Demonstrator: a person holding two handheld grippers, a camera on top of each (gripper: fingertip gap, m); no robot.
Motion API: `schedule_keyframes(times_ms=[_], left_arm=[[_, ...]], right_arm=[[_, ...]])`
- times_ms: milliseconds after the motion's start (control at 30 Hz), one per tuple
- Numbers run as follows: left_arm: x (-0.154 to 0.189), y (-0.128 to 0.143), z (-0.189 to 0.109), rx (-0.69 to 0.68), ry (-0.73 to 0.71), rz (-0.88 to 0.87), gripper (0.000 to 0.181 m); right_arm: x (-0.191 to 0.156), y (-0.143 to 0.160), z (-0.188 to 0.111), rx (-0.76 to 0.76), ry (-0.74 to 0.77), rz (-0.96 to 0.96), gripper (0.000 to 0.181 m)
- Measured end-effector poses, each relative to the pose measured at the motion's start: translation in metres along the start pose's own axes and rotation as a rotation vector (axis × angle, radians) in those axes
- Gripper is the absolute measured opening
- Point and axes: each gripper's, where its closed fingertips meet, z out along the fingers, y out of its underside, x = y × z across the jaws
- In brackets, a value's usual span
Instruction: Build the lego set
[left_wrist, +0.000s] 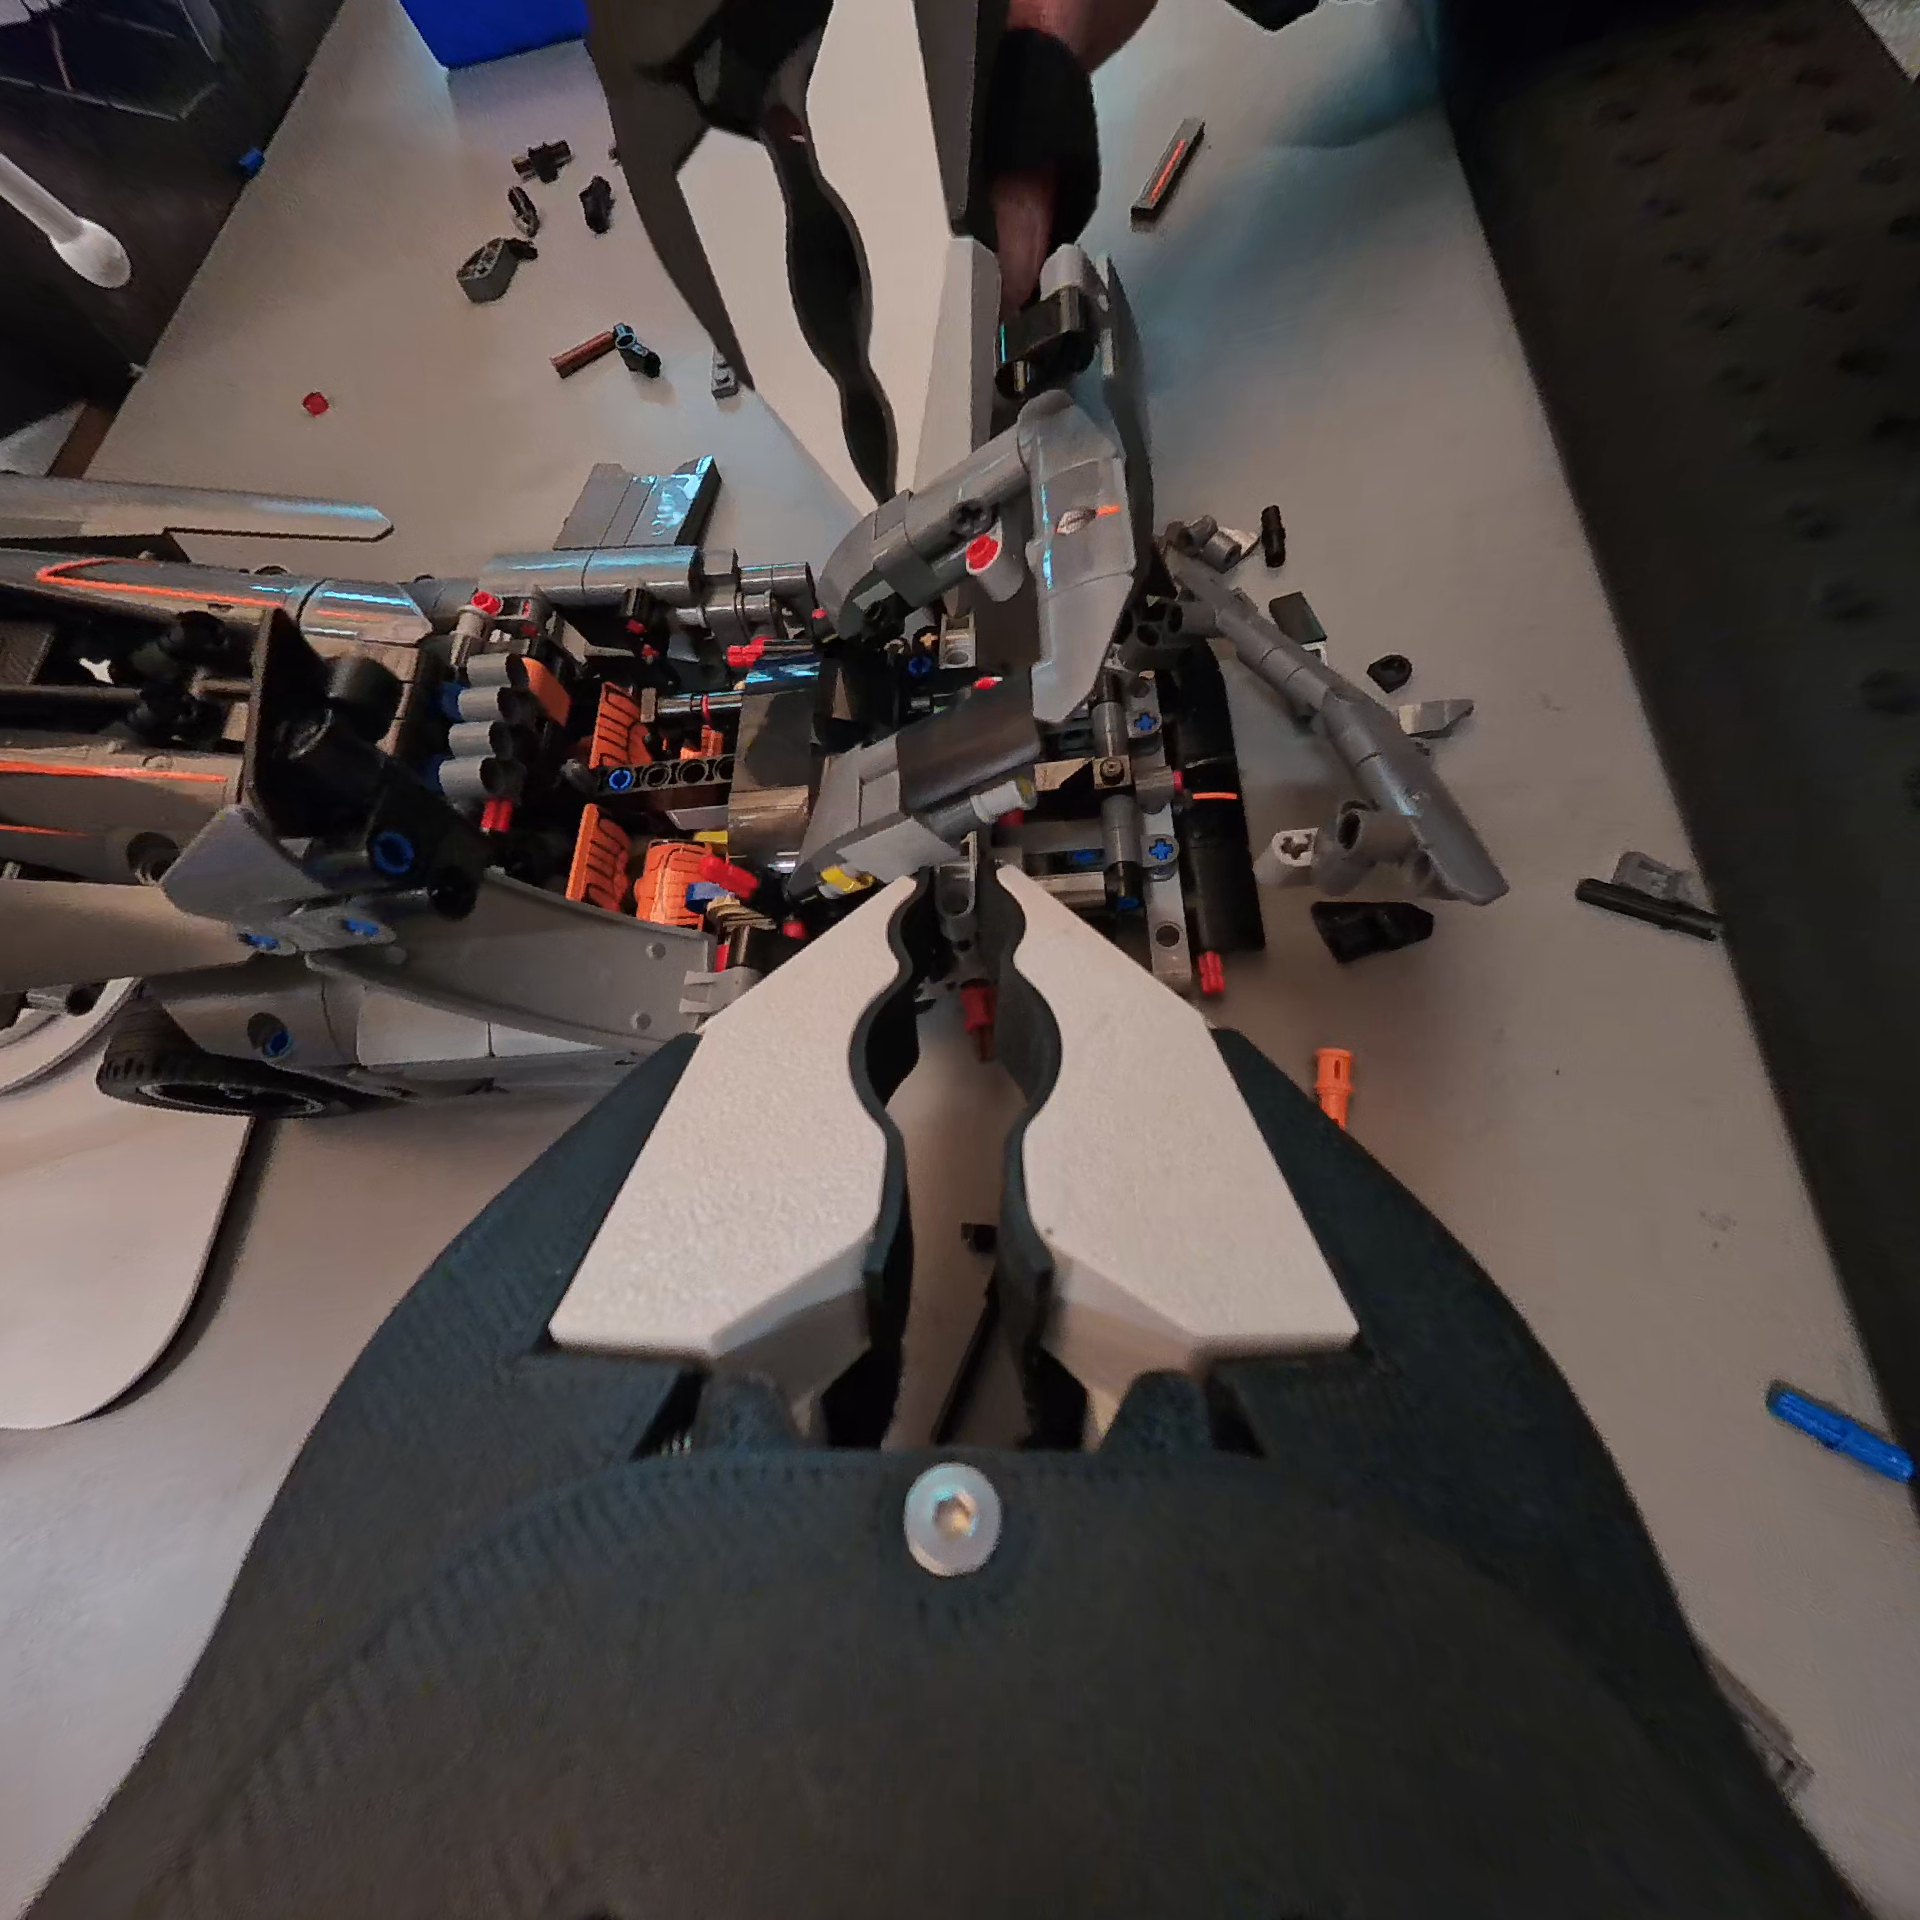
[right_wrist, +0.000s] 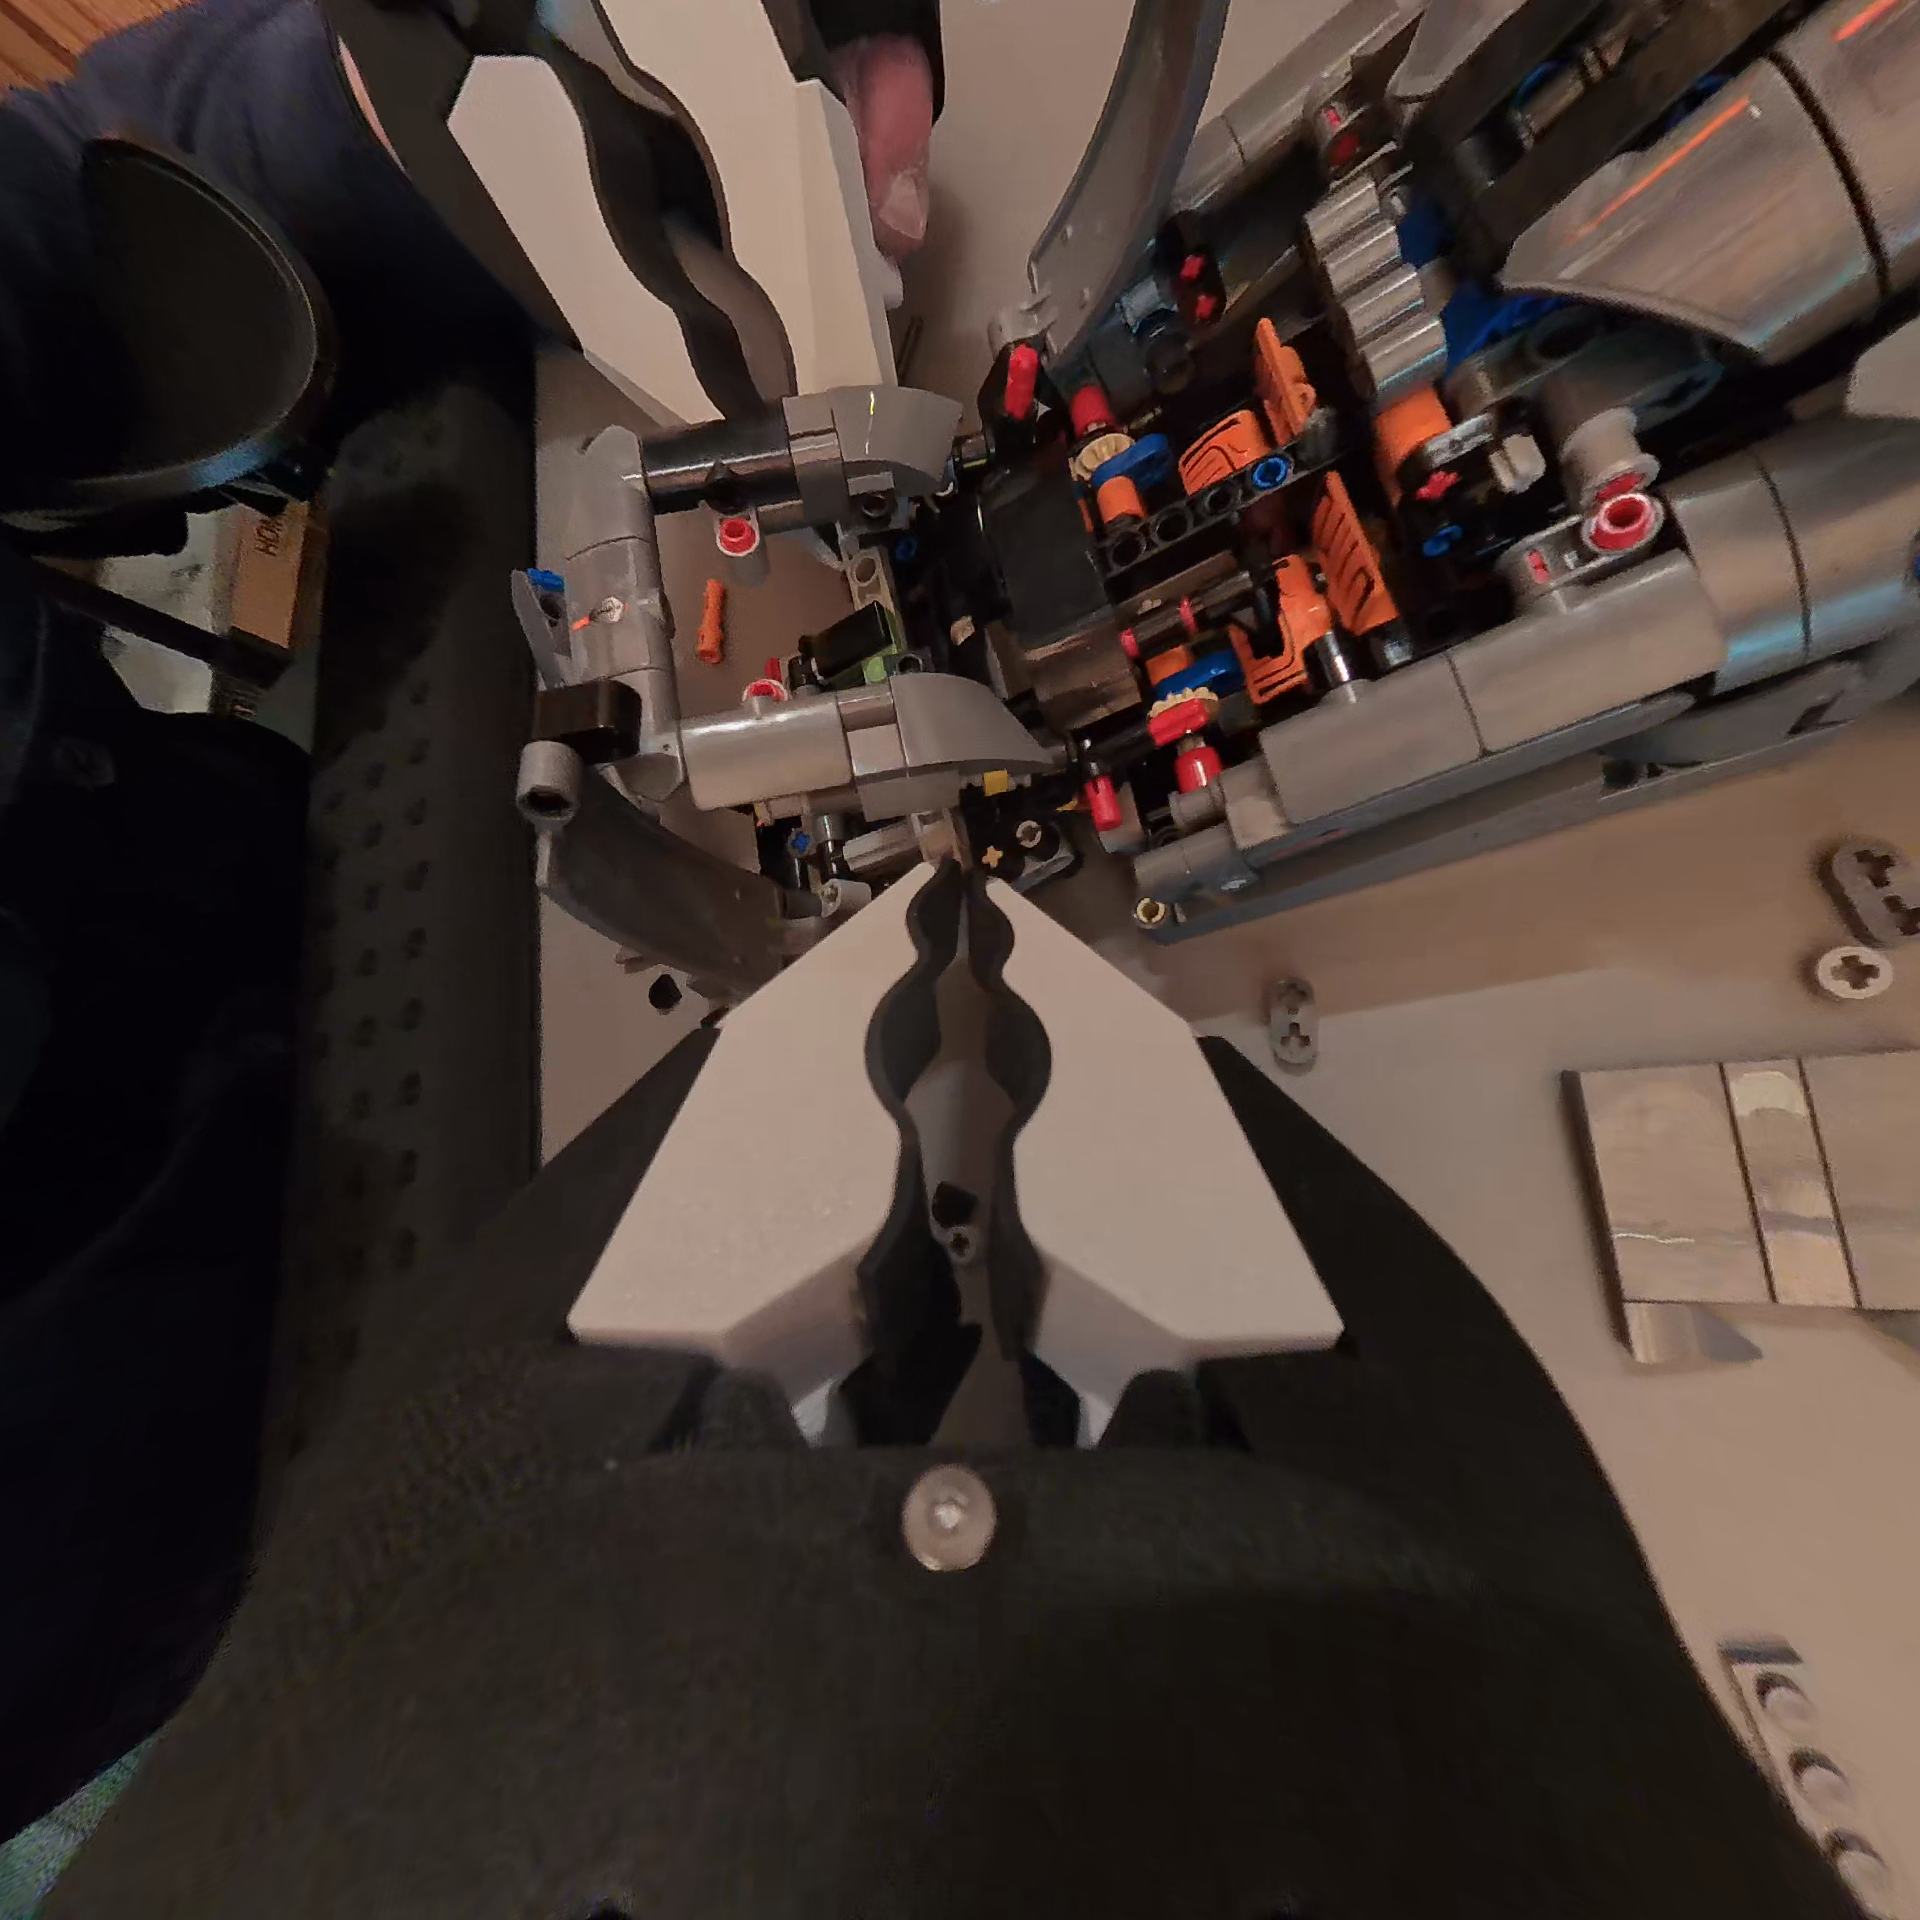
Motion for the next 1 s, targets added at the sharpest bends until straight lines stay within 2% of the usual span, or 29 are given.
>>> schedule_keyframes(times_ms=[133,200,433,667,1000], left_arm=[[0.0,0.0,0.0,0.016,0.013,-0.014,0.005],[0.002,0.0,0.003,0.013,0.021,-0.014,0.005],[0.001,0.001,0.002,0.022,0.03,-0.032,0.008],[-0.002,0.004,-0.002,0.001,0.016,-0.041,0.015],[0.0,0.006,0.001,-0.01,0.022,-0.054,0.014]], right_arm=[[-0.002,-0.004,-0.003,0.044,-0.046,0.024,0.001],[0.001,-0.003,-0.009,0.05,-0.036,0.026,0.007],[0.005,-0.002,-0.019,0.086,-0.044,0.031,0.008],[0.002,-0.005,-0.02,0.089,0.006,-0.068,0.011],[0.002,-0.008,-0.006,0.089,0.065,-0.144,0.014]])
